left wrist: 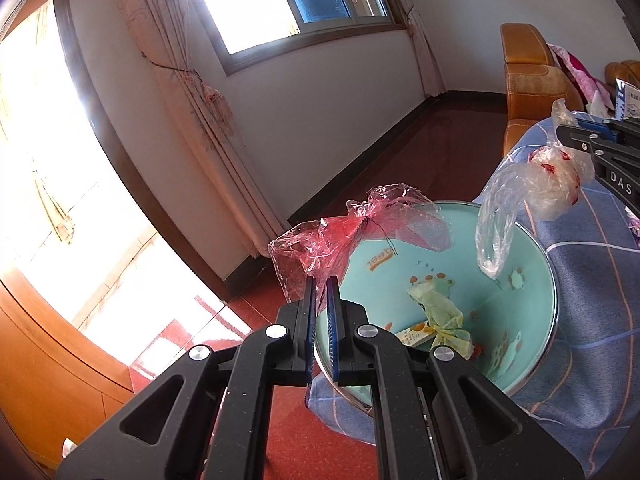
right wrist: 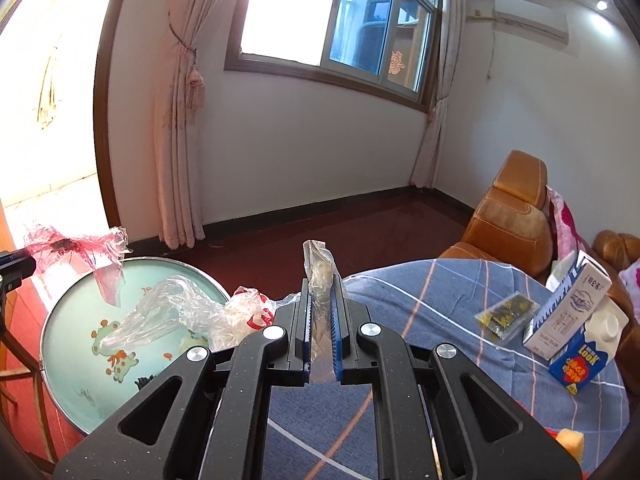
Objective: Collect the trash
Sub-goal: 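Hold the pink bag and clear bag above the green bucket with both tools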
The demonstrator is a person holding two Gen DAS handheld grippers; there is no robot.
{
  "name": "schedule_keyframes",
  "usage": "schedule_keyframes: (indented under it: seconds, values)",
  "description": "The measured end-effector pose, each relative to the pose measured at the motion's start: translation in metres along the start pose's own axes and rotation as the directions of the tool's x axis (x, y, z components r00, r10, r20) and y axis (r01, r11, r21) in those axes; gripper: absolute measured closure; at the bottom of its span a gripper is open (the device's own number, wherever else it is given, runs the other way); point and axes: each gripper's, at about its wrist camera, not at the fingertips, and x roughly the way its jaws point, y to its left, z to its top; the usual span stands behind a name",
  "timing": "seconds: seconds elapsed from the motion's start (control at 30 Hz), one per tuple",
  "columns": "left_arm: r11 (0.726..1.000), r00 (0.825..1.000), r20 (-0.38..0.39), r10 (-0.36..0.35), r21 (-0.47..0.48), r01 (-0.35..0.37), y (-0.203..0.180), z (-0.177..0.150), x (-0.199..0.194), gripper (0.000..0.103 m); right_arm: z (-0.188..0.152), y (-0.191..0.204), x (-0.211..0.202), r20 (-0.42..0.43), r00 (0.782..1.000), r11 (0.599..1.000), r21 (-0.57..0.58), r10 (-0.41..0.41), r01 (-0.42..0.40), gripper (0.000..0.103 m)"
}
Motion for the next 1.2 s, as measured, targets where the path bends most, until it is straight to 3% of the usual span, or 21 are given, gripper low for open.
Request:
schedule_keyframes:
  seconds: [1.2]
  values:
    - [1.000,1.000,-0.012,-0.019,-0.002,0.019,-0.001,0.001,0.008,0.098,-0.004,0.015,0.002,0.029,0.999,0.998,-0.063,0.018,-0.016,0.094]
